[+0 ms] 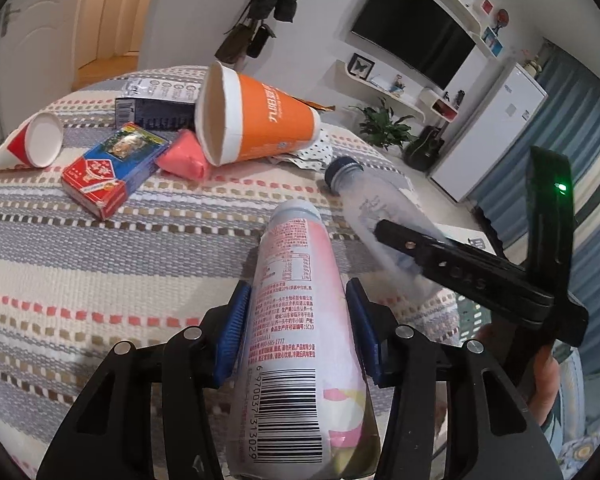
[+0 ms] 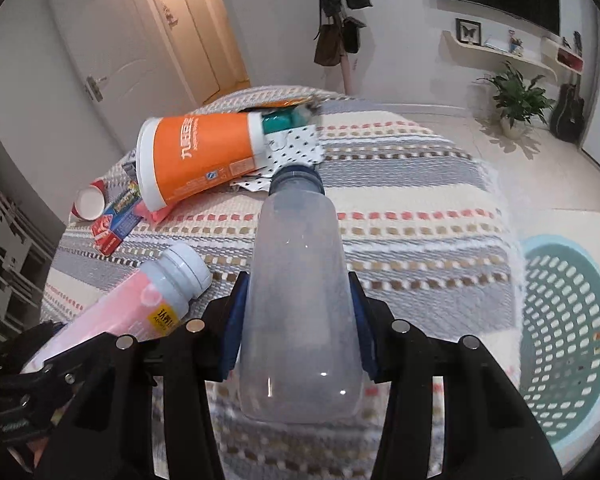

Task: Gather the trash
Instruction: 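Grasp the pink drink bottle with the left gripper while the right gripper grasps the clear water bottle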

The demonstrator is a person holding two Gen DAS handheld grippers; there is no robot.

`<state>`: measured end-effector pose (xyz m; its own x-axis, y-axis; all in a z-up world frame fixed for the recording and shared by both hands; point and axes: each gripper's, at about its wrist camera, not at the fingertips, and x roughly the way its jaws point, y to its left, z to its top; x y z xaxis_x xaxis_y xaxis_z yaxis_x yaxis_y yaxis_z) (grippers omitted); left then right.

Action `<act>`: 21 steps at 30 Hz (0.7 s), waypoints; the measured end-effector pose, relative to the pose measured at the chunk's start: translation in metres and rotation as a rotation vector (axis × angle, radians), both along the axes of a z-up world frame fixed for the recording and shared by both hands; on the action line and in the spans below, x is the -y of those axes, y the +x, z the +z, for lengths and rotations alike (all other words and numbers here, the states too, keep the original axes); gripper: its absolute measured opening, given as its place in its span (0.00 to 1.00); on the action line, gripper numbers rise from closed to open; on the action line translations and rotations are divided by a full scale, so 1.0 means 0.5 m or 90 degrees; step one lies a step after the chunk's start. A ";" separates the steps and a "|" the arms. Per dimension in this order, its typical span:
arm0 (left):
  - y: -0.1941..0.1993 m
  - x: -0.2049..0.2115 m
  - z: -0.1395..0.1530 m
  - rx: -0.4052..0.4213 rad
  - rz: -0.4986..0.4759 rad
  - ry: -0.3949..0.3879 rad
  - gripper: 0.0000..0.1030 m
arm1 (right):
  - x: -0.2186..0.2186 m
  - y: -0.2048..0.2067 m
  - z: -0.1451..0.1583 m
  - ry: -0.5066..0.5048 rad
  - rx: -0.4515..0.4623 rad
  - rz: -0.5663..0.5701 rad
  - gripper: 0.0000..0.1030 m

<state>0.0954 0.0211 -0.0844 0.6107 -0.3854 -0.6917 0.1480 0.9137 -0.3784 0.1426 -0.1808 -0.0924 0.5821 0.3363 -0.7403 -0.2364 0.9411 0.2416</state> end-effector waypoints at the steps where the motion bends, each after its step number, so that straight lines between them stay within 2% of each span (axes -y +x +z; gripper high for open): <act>1: -0.003 0.005 0.002 0.003 -0.005 0.000 0.46 | 0.011 -0.010 0.007 0.006 0.006 -0.004 0.42; 6: -0.007 0.032 0.003 0.006 -0.024 0.016 0.45 | 0.037 -0.031 0.031 -0.006 0.021 -0.014 0.42; 12: 0.000 0.061 -0.030 -0.050 -0.054 0.061 0.45 | 0.027 -0.050 -0.005 -0.037 -0.017 0.010 0.43; 14: 0.006 0.066 -0.036 -0.060 -0.064 0.062 0.47 | 0.021 -0.054 -0.012 -0.045 -0.025 0.019 0.43; 17: 0.014 0.078 -0.033 -0.060 -0.068 0.075 0.59 | 0.010 -0.054 -0.010 -0.059 -0.028 0.027 0.43; 19: 0.022 0.086 -0.030 -0.059 -0.074 0.083 0.62 | 0.007 -0.048 -0.007 -0.049 -0.041 0.040 0.53; 21: 0.030 0.091 -0.031 -0.063 -0.078 0.083 0.62 | 0.006 -0.043 -0.004 -0.046 -0.041 0.041 0.57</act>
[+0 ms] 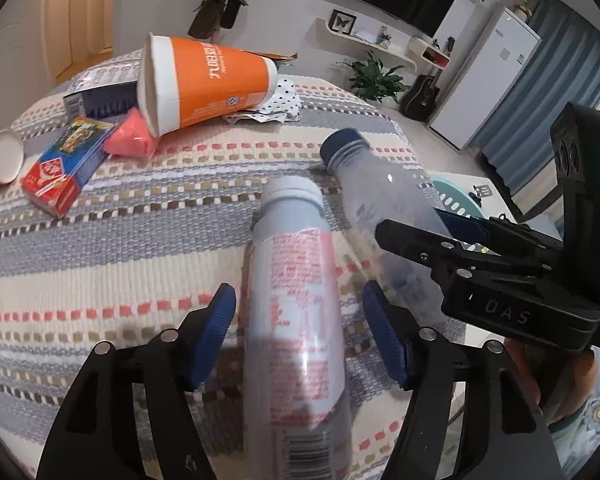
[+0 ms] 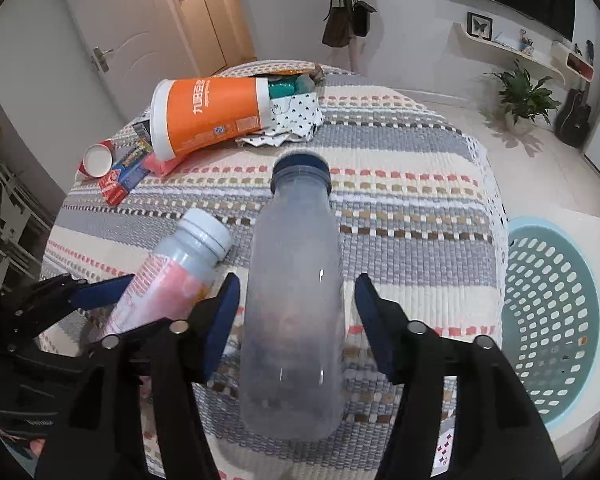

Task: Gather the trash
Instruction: 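Grasp the pink drink bottle with the left gripper while the right gripper grasps the clear water bottle, then carry both bottles over the blue basket and open both grippers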

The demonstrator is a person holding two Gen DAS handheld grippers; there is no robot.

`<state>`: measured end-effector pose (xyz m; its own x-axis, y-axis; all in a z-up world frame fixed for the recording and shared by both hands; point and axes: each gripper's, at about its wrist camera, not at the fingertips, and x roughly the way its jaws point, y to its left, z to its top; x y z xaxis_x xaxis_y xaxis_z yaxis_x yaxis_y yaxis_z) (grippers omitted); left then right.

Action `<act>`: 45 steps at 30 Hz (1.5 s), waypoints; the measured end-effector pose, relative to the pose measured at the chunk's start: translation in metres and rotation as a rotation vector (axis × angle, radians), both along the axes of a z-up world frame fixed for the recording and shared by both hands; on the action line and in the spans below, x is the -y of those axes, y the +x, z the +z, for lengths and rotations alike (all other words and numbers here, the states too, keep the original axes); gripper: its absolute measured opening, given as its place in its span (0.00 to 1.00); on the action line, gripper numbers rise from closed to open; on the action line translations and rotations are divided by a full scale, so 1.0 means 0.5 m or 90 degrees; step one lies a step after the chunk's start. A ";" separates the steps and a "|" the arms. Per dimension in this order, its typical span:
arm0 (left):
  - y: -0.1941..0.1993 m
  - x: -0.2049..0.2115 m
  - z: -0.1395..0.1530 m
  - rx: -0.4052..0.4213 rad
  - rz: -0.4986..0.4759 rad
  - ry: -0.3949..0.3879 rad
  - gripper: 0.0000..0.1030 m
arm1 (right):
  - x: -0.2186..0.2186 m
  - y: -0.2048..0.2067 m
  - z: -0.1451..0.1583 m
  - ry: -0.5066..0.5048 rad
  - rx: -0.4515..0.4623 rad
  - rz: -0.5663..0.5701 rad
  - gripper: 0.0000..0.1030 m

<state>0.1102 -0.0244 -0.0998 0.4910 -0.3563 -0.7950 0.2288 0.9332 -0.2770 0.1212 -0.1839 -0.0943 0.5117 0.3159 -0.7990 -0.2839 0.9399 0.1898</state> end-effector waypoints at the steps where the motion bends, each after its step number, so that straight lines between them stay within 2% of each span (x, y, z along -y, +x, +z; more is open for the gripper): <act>1: 0.004 0.002 -0.002 -0.003 0.000 0.002 0.62 | -0.001 0.006 -0.001 -0.007 -0.004 -0.003 0.57; 3: 0.014 0.008 -0.009 -0.014 -0.002 0.010 0.60 | -0.002 0.015 -0.007 -0.010 -0.017 -0.003 0.57; 5: 0.022 0.015 -0.020 -0.023 -0.007 0.018 0.47 | -0.003 0.027 -0.017 -0.005 -0.035 -0.001 0.57; 6: 0.023 0.016 -0.024 -0.025 -0.009 0.020 0.45 | -0.006 0.030 -0.020 -0.006 -0.040 0.004 0.55; 7: 0.022 0.015 -0.023 -0.022 -0.009 0.019 0.44 | -0.010 0.030 -0.021 -0.010 -0.038 0.009 0.44; 10: 0.022 0.011 -0.017 -0.003 0.000 0.009 0.44 | -0.012 0.025 -0.015 -0.011 -0.019 0.011 0.43; 13: 0.026 0.003 0.011 0.031 0.007 -0.023 0.44 | 0.007 0.013 0.016 0.022 0.018 0.007 0.42; 15: 0.028 0.005 0.036 0.058 0.005 -0.026 0.44 | 0.029 0.007 0.042 0.042 0.042 -0.006 0.42; 21: 0.047 0.059 0.122 0.123 -0.033 -0.041 0.44 | 0.136 -0.013 0.124 0.073 0.120 -0.085 0.42; 24: 0.057 0.117 0.154 0.145 -0.070 -0.046 0.44 | 0.214 -0.029 0.158 0.073 0.160 -0.149 0.42; 28: 0.074 0.211 0.171 0.164 -0.118 -0.055 0.44 | 0.300 -0.041 0.167 0.053 0.183 -0.231 0.42; 33: 0.102 0.335 0.152 0.146 -0.179 -0.077 0.44 | 0.409 -0.044 0.127 0.059 0.157 -0.317 0.42; 38: 0.141 0.422 0.093 0.101 -0.212 -0.085 0.44 | 0.501 -0.036 0.043 0.067 0.096 -0.393 0.42; 45: 0.171 0.507 0.002 0.034 -0.231 -0.056 0.45 | 0.546 -0.036 -0.068 0.061 0.016 -0.435 0.42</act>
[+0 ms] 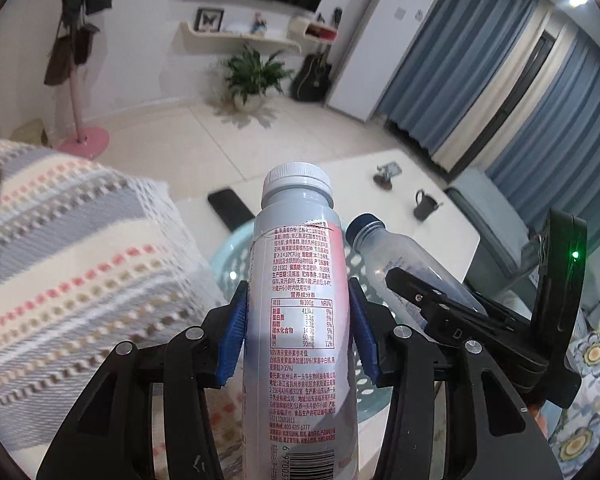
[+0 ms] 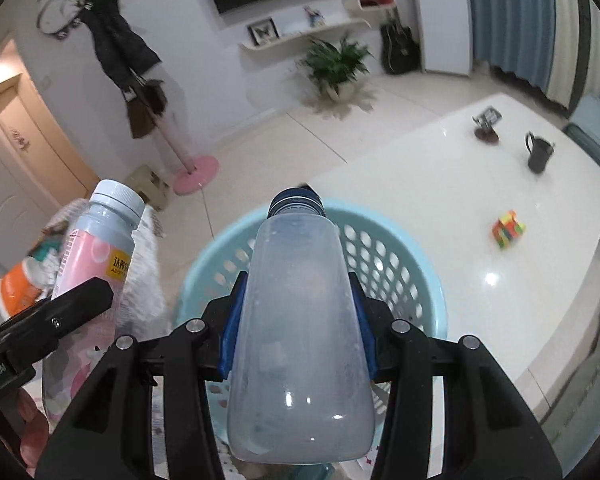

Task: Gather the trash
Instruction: 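Carry both bottles over the blue basket and open both grippers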

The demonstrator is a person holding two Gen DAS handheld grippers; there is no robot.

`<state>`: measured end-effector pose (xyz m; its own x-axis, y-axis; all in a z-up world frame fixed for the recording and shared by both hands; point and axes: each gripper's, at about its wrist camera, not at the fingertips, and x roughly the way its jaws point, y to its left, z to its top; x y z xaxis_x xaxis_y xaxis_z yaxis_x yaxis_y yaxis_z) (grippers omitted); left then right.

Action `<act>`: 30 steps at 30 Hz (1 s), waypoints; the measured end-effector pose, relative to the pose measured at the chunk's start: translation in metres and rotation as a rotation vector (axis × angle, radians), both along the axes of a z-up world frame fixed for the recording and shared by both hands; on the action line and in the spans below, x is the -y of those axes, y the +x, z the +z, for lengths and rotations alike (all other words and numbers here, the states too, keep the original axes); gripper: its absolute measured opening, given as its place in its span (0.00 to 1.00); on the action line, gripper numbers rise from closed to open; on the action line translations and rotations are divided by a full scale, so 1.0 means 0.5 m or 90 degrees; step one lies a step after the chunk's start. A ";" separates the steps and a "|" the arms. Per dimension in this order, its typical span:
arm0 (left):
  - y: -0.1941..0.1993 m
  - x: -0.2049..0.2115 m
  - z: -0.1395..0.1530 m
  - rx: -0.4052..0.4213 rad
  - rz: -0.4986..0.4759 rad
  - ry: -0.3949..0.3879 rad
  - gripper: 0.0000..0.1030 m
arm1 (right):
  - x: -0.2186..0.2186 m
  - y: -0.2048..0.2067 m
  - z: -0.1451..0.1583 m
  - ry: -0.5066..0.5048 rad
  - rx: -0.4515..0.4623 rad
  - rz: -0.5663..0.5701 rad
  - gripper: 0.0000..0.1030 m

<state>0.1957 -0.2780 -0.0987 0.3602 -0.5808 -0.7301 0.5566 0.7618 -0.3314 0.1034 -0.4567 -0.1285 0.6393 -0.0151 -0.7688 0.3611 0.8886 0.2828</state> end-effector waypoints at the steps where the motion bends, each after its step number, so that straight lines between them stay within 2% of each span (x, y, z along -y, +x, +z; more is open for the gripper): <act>1: 0.001 0.008 -0.011 -0.006 -0.001 0.006 0.45 | 0.003 0.000 -0.012 0.003 -0.009 -0.002 0.42; 5: 0.017 0.027 -0.040 -0.017 -0.001 0.020 0.45 | 0.010 -0.003 -0.042 0.013 -0.032 -0.006 0.43; 9: 0.015 0.023 -0.044 -0.012 0.006 0.013 0.67 | 0.026 -0.004 -0.063 0.035 -0.047 -0.013 0.43; 21: -0.011 -0.058 -0.032 -0.010 0.025 -0.001 0.68 | 0.004 -0.015 -0.050 0.034 -0.047 0.000 0.46; 26: -0.034 -0.111 -0.010 -0.001 0.043 -0.023 0.68 | -0.046 -0.016 -0.015 0.013 -0.023 0.031 0.46; 30: -0.054 -0.176 0.016 0.020 0.070 -0.039 0.68 | -0.104 -0.010 0.029 -0.001 0.018 0.071 0.46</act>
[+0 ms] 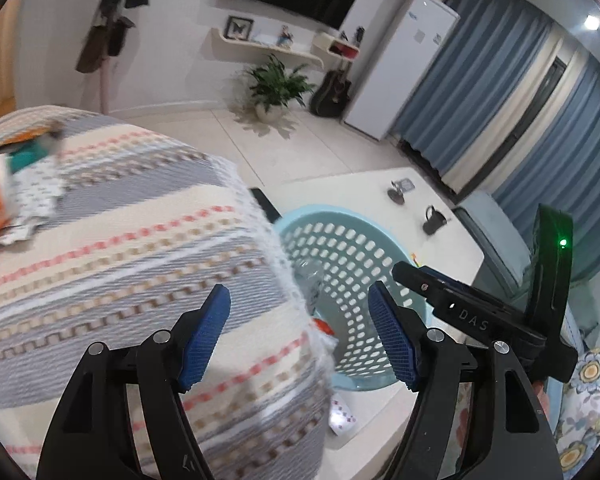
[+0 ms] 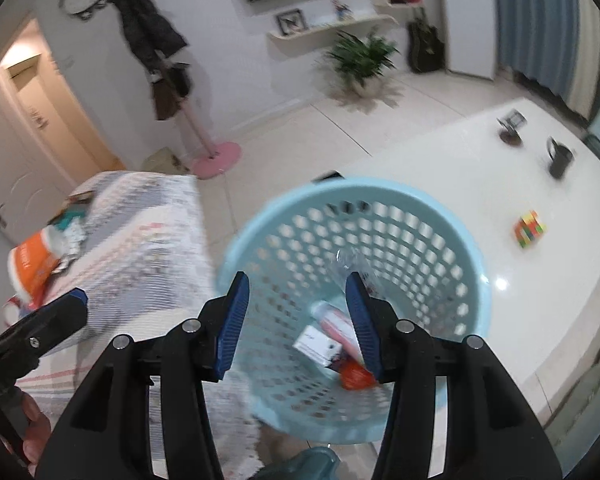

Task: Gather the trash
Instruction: 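Carry both bottles over the blue basket and open both grippers, then move both tools back over the table toward the orange paper cup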

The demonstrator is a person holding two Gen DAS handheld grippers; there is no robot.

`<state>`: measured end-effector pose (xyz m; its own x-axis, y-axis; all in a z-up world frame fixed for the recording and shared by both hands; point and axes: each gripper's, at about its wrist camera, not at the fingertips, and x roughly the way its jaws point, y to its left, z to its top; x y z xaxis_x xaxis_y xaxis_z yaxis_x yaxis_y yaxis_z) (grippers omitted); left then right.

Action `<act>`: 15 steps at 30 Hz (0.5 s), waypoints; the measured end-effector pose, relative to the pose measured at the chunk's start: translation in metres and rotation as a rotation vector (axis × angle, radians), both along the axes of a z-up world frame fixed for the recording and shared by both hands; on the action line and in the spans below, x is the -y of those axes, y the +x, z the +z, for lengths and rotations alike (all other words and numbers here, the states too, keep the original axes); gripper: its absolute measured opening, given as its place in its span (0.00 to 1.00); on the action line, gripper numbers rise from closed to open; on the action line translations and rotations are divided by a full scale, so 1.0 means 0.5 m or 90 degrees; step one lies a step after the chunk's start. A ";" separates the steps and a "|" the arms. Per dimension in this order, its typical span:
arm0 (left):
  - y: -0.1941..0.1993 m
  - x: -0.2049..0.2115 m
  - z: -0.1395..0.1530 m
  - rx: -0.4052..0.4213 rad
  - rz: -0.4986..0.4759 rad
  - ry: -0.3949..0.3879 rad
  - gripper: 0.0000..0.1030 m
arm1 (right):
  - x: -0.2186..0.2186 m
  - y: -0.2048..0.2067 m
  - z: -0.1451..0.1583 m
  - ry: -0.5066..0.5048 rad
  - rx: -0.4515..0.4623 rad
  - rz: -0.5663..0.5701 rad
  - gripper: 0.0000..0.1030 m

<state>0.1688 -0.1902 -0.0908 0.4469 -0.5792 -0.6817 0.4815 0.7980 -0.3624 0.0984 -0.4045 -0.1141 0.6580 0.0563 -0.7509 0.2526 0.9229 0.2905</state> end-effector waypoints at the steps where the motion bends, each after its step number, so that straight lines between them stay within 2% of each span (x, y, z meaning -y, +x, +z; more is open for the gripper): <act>1: -0.004 -0.018 0.006 0.005 0.008 -0.004 0.68 | -0.026 0.002 0.016 -0.008 0.015 0.017 0.46; 7: -0.035 -0.150 0.054 0.052 0.083 -0.014 0.68 | -0.161 0.024 0.083 -0.041 0.074 0.110 0.46; 10: -0.056 -0.230 0.075 0.092 0.136 0.010 0.68 | -0.240 0.038 0.105 -0.047 0.093 0.159 0.46; 15: -0.068 -0.373 0.092 0.120 0.224 0.043 0.70 | -0.373 0.074 0.124 -0.050 0.105 0.232 0.46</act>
<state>0.1347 -0.0036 -0.0446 0.7306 -0.3261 -0.5998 0.2283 0.9447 -0.2355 0.1355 -0.2181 -0.0523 0.7173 0.2546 -0.6485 -0.1384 0.9643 0.2256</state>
